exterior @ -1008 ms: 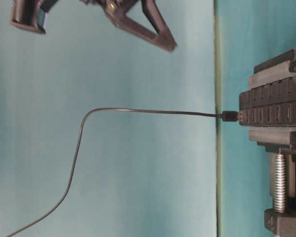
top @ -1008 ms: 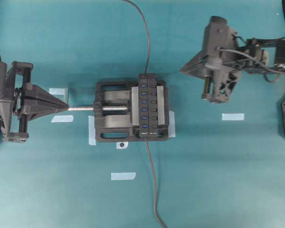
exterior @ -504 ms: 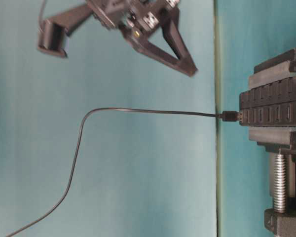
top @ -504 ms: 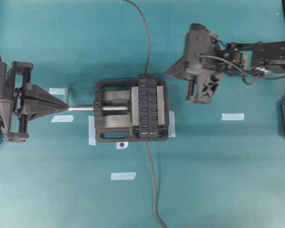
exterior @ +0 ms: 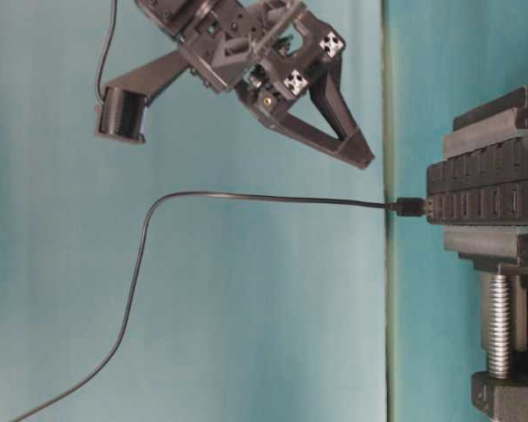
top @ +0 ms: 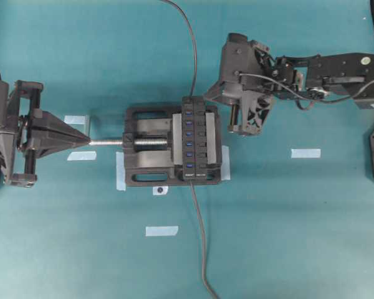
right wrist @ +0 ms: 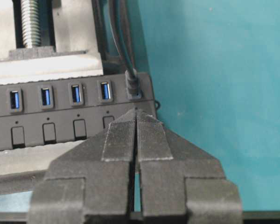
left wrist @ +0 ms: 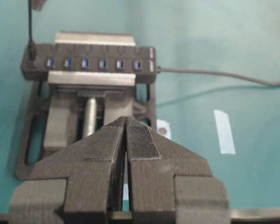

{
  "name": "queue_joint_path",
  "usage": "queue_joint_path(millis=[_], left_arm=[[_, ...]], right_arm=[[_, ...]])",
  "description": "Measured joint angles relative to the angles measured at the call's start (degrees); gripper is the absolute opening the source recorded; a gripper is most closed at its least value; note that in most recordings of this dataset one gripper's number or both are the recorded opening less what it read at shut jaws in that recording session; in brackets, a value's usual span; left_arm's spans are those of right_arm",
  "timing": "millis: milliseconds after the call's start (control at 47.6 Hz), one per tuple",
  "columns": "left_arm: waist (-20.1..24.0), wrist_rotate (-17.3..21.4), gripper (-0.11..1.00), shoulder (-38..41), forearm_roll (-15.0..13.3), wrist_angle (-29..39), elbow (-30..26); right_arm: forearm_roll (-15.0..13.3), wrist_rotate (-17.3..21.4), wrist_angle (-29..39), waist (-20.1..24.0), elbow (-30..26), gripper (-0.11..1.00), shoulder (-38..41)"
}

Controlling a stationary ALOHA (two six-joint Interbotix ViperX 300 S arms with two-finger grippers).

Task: Insert the USB into the second port from the front of the fixed hub.
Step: 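Move the right gripper over the black USB plug at the hub, then lower the right gripper and close it on the black USB cable plug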

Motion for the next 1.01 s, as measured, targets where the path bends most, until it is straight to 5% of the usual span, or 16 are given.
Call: queue_joint_path(millis=[1008], left_arm=[[0.0, -0.1, 0.0, -2.6, 0.0, 0.1, 1.5]], right_arm=[[0.0, 0.0, -0.4, 0.0, -2.5, -0.01, 4.6]])
